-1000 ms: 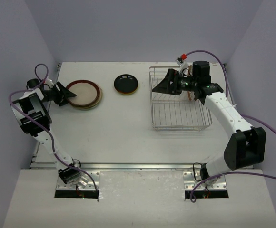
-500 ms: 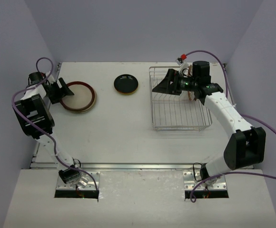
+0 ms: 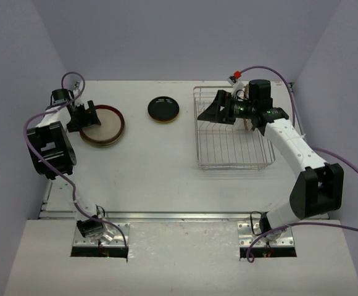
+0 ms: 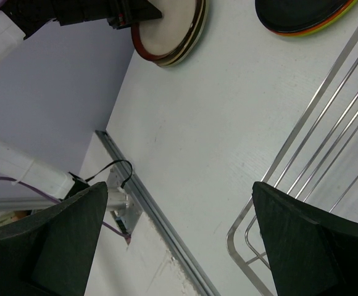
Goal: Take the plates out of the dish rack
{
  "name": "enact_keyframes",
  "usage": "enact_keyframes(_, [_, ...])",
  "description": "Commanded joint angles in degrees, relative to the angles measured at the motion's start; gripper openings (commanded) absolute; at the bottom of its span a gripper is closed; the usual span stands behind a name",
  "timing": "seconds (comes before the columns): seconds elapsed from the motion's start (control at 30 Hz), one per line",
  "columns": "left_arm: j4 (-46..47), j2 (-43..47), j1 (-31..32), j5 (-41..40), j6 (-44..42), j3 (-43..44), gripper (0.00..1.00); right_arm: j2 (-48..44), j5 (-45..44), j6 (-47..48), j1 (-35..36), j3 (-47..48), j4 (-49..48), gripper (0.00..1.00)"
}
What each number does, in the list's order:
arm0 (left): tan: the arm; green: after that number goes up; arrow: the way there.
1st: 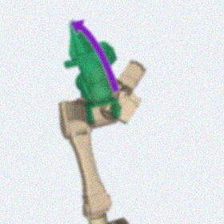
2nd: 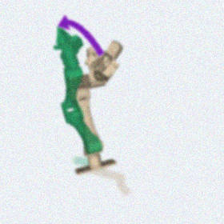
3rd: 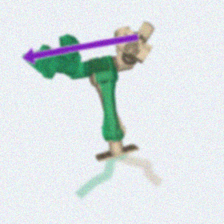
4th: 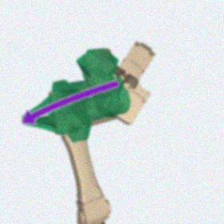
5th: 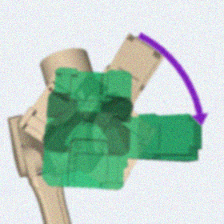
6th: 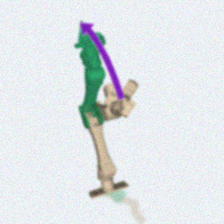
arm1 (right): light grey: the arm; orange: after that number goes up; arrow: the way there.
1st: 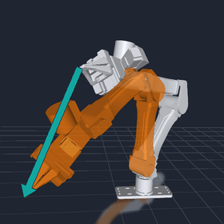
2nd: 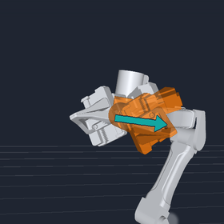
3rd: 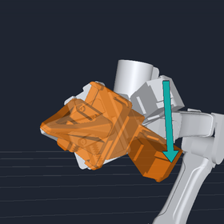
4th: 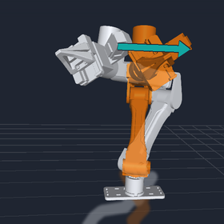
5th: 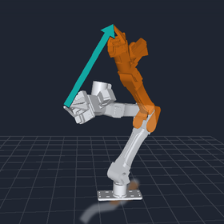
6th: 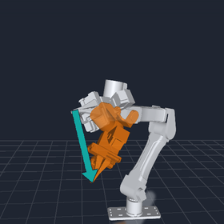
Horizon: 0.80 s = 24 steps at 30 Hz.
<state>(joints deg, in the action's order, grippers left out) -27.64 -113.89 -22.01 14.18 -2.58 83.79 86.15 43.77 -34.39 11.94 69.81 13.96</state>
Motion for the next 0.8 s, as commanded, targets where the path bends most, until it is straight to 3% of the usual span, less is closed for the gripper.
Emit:
enact_keyframes(0.0, [0.73,1.63,0.73,-6.30,0.11,1.70,0.93,-0.46,-0.86,2.18,0.18,3.22,0.31,0.99])
enact_keyframes(0.27, [1.71,4.93,1.30,-7.74,-1.41,3.02,0.96,0.39,-0.73,1.76,0.18,3.55,0.57,0.99])
enact_keyframes(0.33, [1.68,5.72,1.33,-9.38,-1.95,3.88,1.00,0.62,-0.71,1.70,0.18,4.18,0.79,0.99])
enact_keyframes(0.63, [1.02,8.57,1.36,-16.96,-3.82,7.08,1.00,0.86,-0.96,1.96,0.27,4.98,1.50,0.99])
enact_keyframes(0.77, [0.13,11.24,1.44,-13.81,-4.01,5.34,1.00,0.83,-6.98,5.55,0.18,6.52,4.04,0.99])
